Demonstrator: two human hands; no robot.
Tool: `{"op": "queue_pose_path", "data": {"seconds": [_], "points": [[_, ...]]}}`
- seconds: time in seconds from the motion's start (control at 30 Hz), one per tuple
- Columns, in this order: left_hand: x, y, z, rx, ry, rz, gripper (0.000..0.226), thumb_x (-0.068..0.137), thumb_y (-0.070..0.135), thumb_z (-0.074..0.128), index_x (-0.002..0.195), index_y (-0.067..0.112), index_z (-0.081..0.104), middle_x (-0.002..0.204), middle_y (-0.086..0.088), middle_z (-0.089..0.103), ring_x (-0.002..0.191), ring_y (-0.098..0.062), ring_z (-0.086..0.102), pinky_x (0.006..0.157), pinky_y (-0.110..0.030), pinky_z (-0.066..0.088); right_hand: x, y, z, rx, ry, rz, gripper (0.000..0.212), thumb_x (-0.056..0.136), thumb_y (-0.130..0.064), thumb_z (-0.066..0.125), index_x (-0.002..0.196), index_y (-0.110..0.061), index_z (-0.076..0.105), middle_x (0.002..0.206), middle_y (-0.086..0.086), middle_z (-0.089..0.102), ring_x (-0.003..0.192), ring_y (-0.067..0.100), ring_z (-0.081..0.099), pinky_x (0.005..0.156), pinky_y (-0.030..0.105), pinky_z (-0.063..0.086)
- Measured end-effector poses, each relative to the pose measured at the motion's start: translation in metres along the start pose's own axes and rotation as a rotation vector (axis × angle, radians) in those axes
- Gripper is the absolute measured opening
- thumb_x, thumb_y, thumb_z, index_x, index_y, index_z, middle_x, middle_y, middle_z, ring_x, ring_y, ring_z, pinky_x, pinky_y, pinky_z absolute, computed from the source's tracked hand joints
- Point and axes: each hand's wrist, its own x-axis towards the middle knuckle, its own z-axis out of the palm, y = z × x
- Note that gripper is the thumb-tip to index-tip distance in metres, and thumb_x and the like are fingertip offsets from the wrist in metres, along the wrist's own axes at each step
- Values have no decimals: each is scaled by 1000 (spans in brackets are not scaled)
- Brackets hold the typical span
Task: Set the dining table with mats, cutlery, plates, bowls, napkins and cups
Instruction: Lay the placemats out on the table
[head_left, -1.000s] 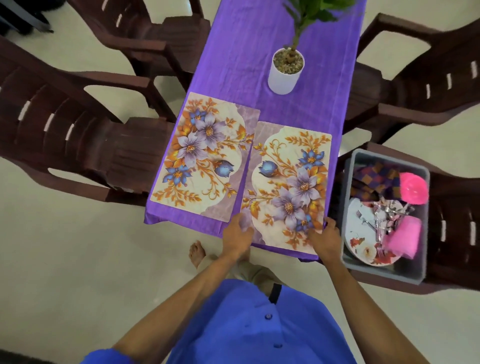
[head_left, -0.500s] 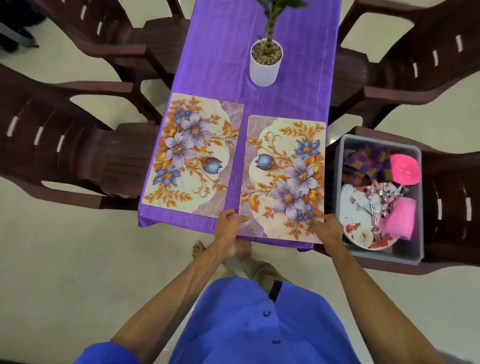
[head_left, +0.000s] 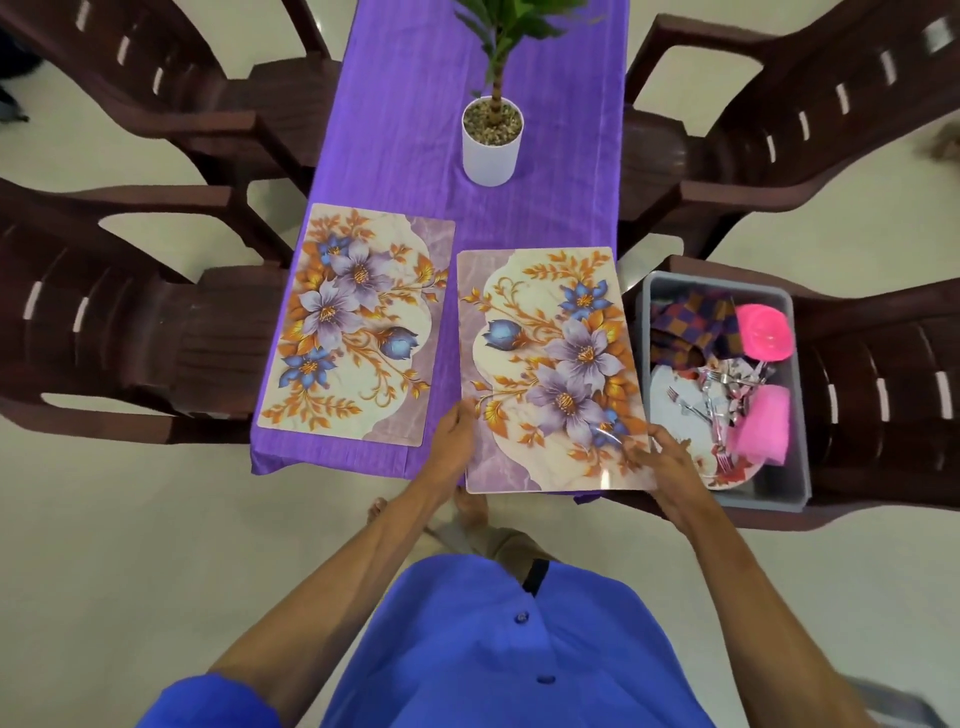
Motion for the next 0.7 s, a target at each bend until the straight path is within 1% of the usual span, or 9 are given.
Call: {"op": "queue_pose_path", "data": {"seconds": [0.07, 0.17, 0.23, 0.3, 0.37, 0.47, 0.57, 0.63, 0.7], "points": [[-6, 3, 7, -18, 61, 89, 29, 114, 38, 37, 117, 28, 63, 111, 13, 69, 102, 3, 62, 75, -6, 47, -3, 5, 0, 9, -9, 12, 29, 94, -5, 70, 121, -16, 70, 120, 15, 74, 103, 28, 74, 85, 39, 61], [-15, 6, 7, -2, 80, 211, 22, 114, 34, 39, 107, 37, 60, 110, 12, 69, 104, -2, 65, 86, -16, 52, -9, 9, 4, 88, -28, 28, 33, 96, -2, 67, 126, -16, 69, 117, 11, 76, 101, 26, 75, 73, 35, 63], [-16, 9, -2, 19, 107, 274, 23, 113, 33, 41, 109, 27, 63, 107, 5, 71, 104, -10, 68, 87, -19, 55, -10, 14, 9, 106, -37, 15, 32, 96, -3, 68, 127, -12, 69, 117, 11, 76, 104, 30, 74, 71, 38, 63], [-17, 12, -14, 23, 142, 306, 26, 113, 30, 42, 112, 15, 64, 104, 2, 70, 100, -12, 67, 79, -13, 53, -8, 18, 16, 64, -7, -19, 29, 93, -5, 72, 122, -6, 71, 116, 16, 76, 107, 37, 73, 78, 44, 63], [-19, 13, -30, 12, 164, 311, 26, 113, 29, 45, 114, 11, 64, 107, -1, 71, 101, -12, 67, 77, -10, 52, -4, 15, 30, 23, 50, -45, 31, 87, -8, 80, 117, -5, 72, 111, 19, 76, 104, 38, 73, 88, 47, 60], [-16, 11, -59, -73, 204, 241, 32, 111, 33, 49, 115, 7, 66, 109, -2, 73, 99, -11, 66, 78, -13, 52, 0, 6, 61, -7, 58, -81, 26, 84, -10, 83, 107, -7, 73, 104, 19, 77, 88, 26, 76, 83, 39, 62], [-11, 15, -90, -196, 237, 189, 36, 110, 35, 51, 108, 1, 65, 103, -5, 74, 98, -15, 68, 86, -26, 54, 5, 2, 98, -62, 38, -120, 12, 86, -10, 81, 97, -9, 77, 95, 16, 79, 84, 26, 75, 78, 36, 62], [-9, 24, -109, -278, 213, 168, 35, 110, 33, 51, 114, 3, 68, 113, -8, 77, 106, -19, 73, 92, -31, 58, 7, -1, 118, -70, 44, -136, 8, 87, -9, 80, 95, -10, 78, 93, 15, 79, 84, 28, 74, 82, 39, 60], [-2, 29, -134, -377, 149, 137, 33, 110, 30, 51, 122, 4, 68, 122, -13, 75, 117, -29, 71, 100, -41, 57, 8, -3, 136, -56, 48, -146, 10, 88, -10, 79, 97, -9, 79, 96, 15, 79, 89, 29, 74, 85, 41, 59]]}}
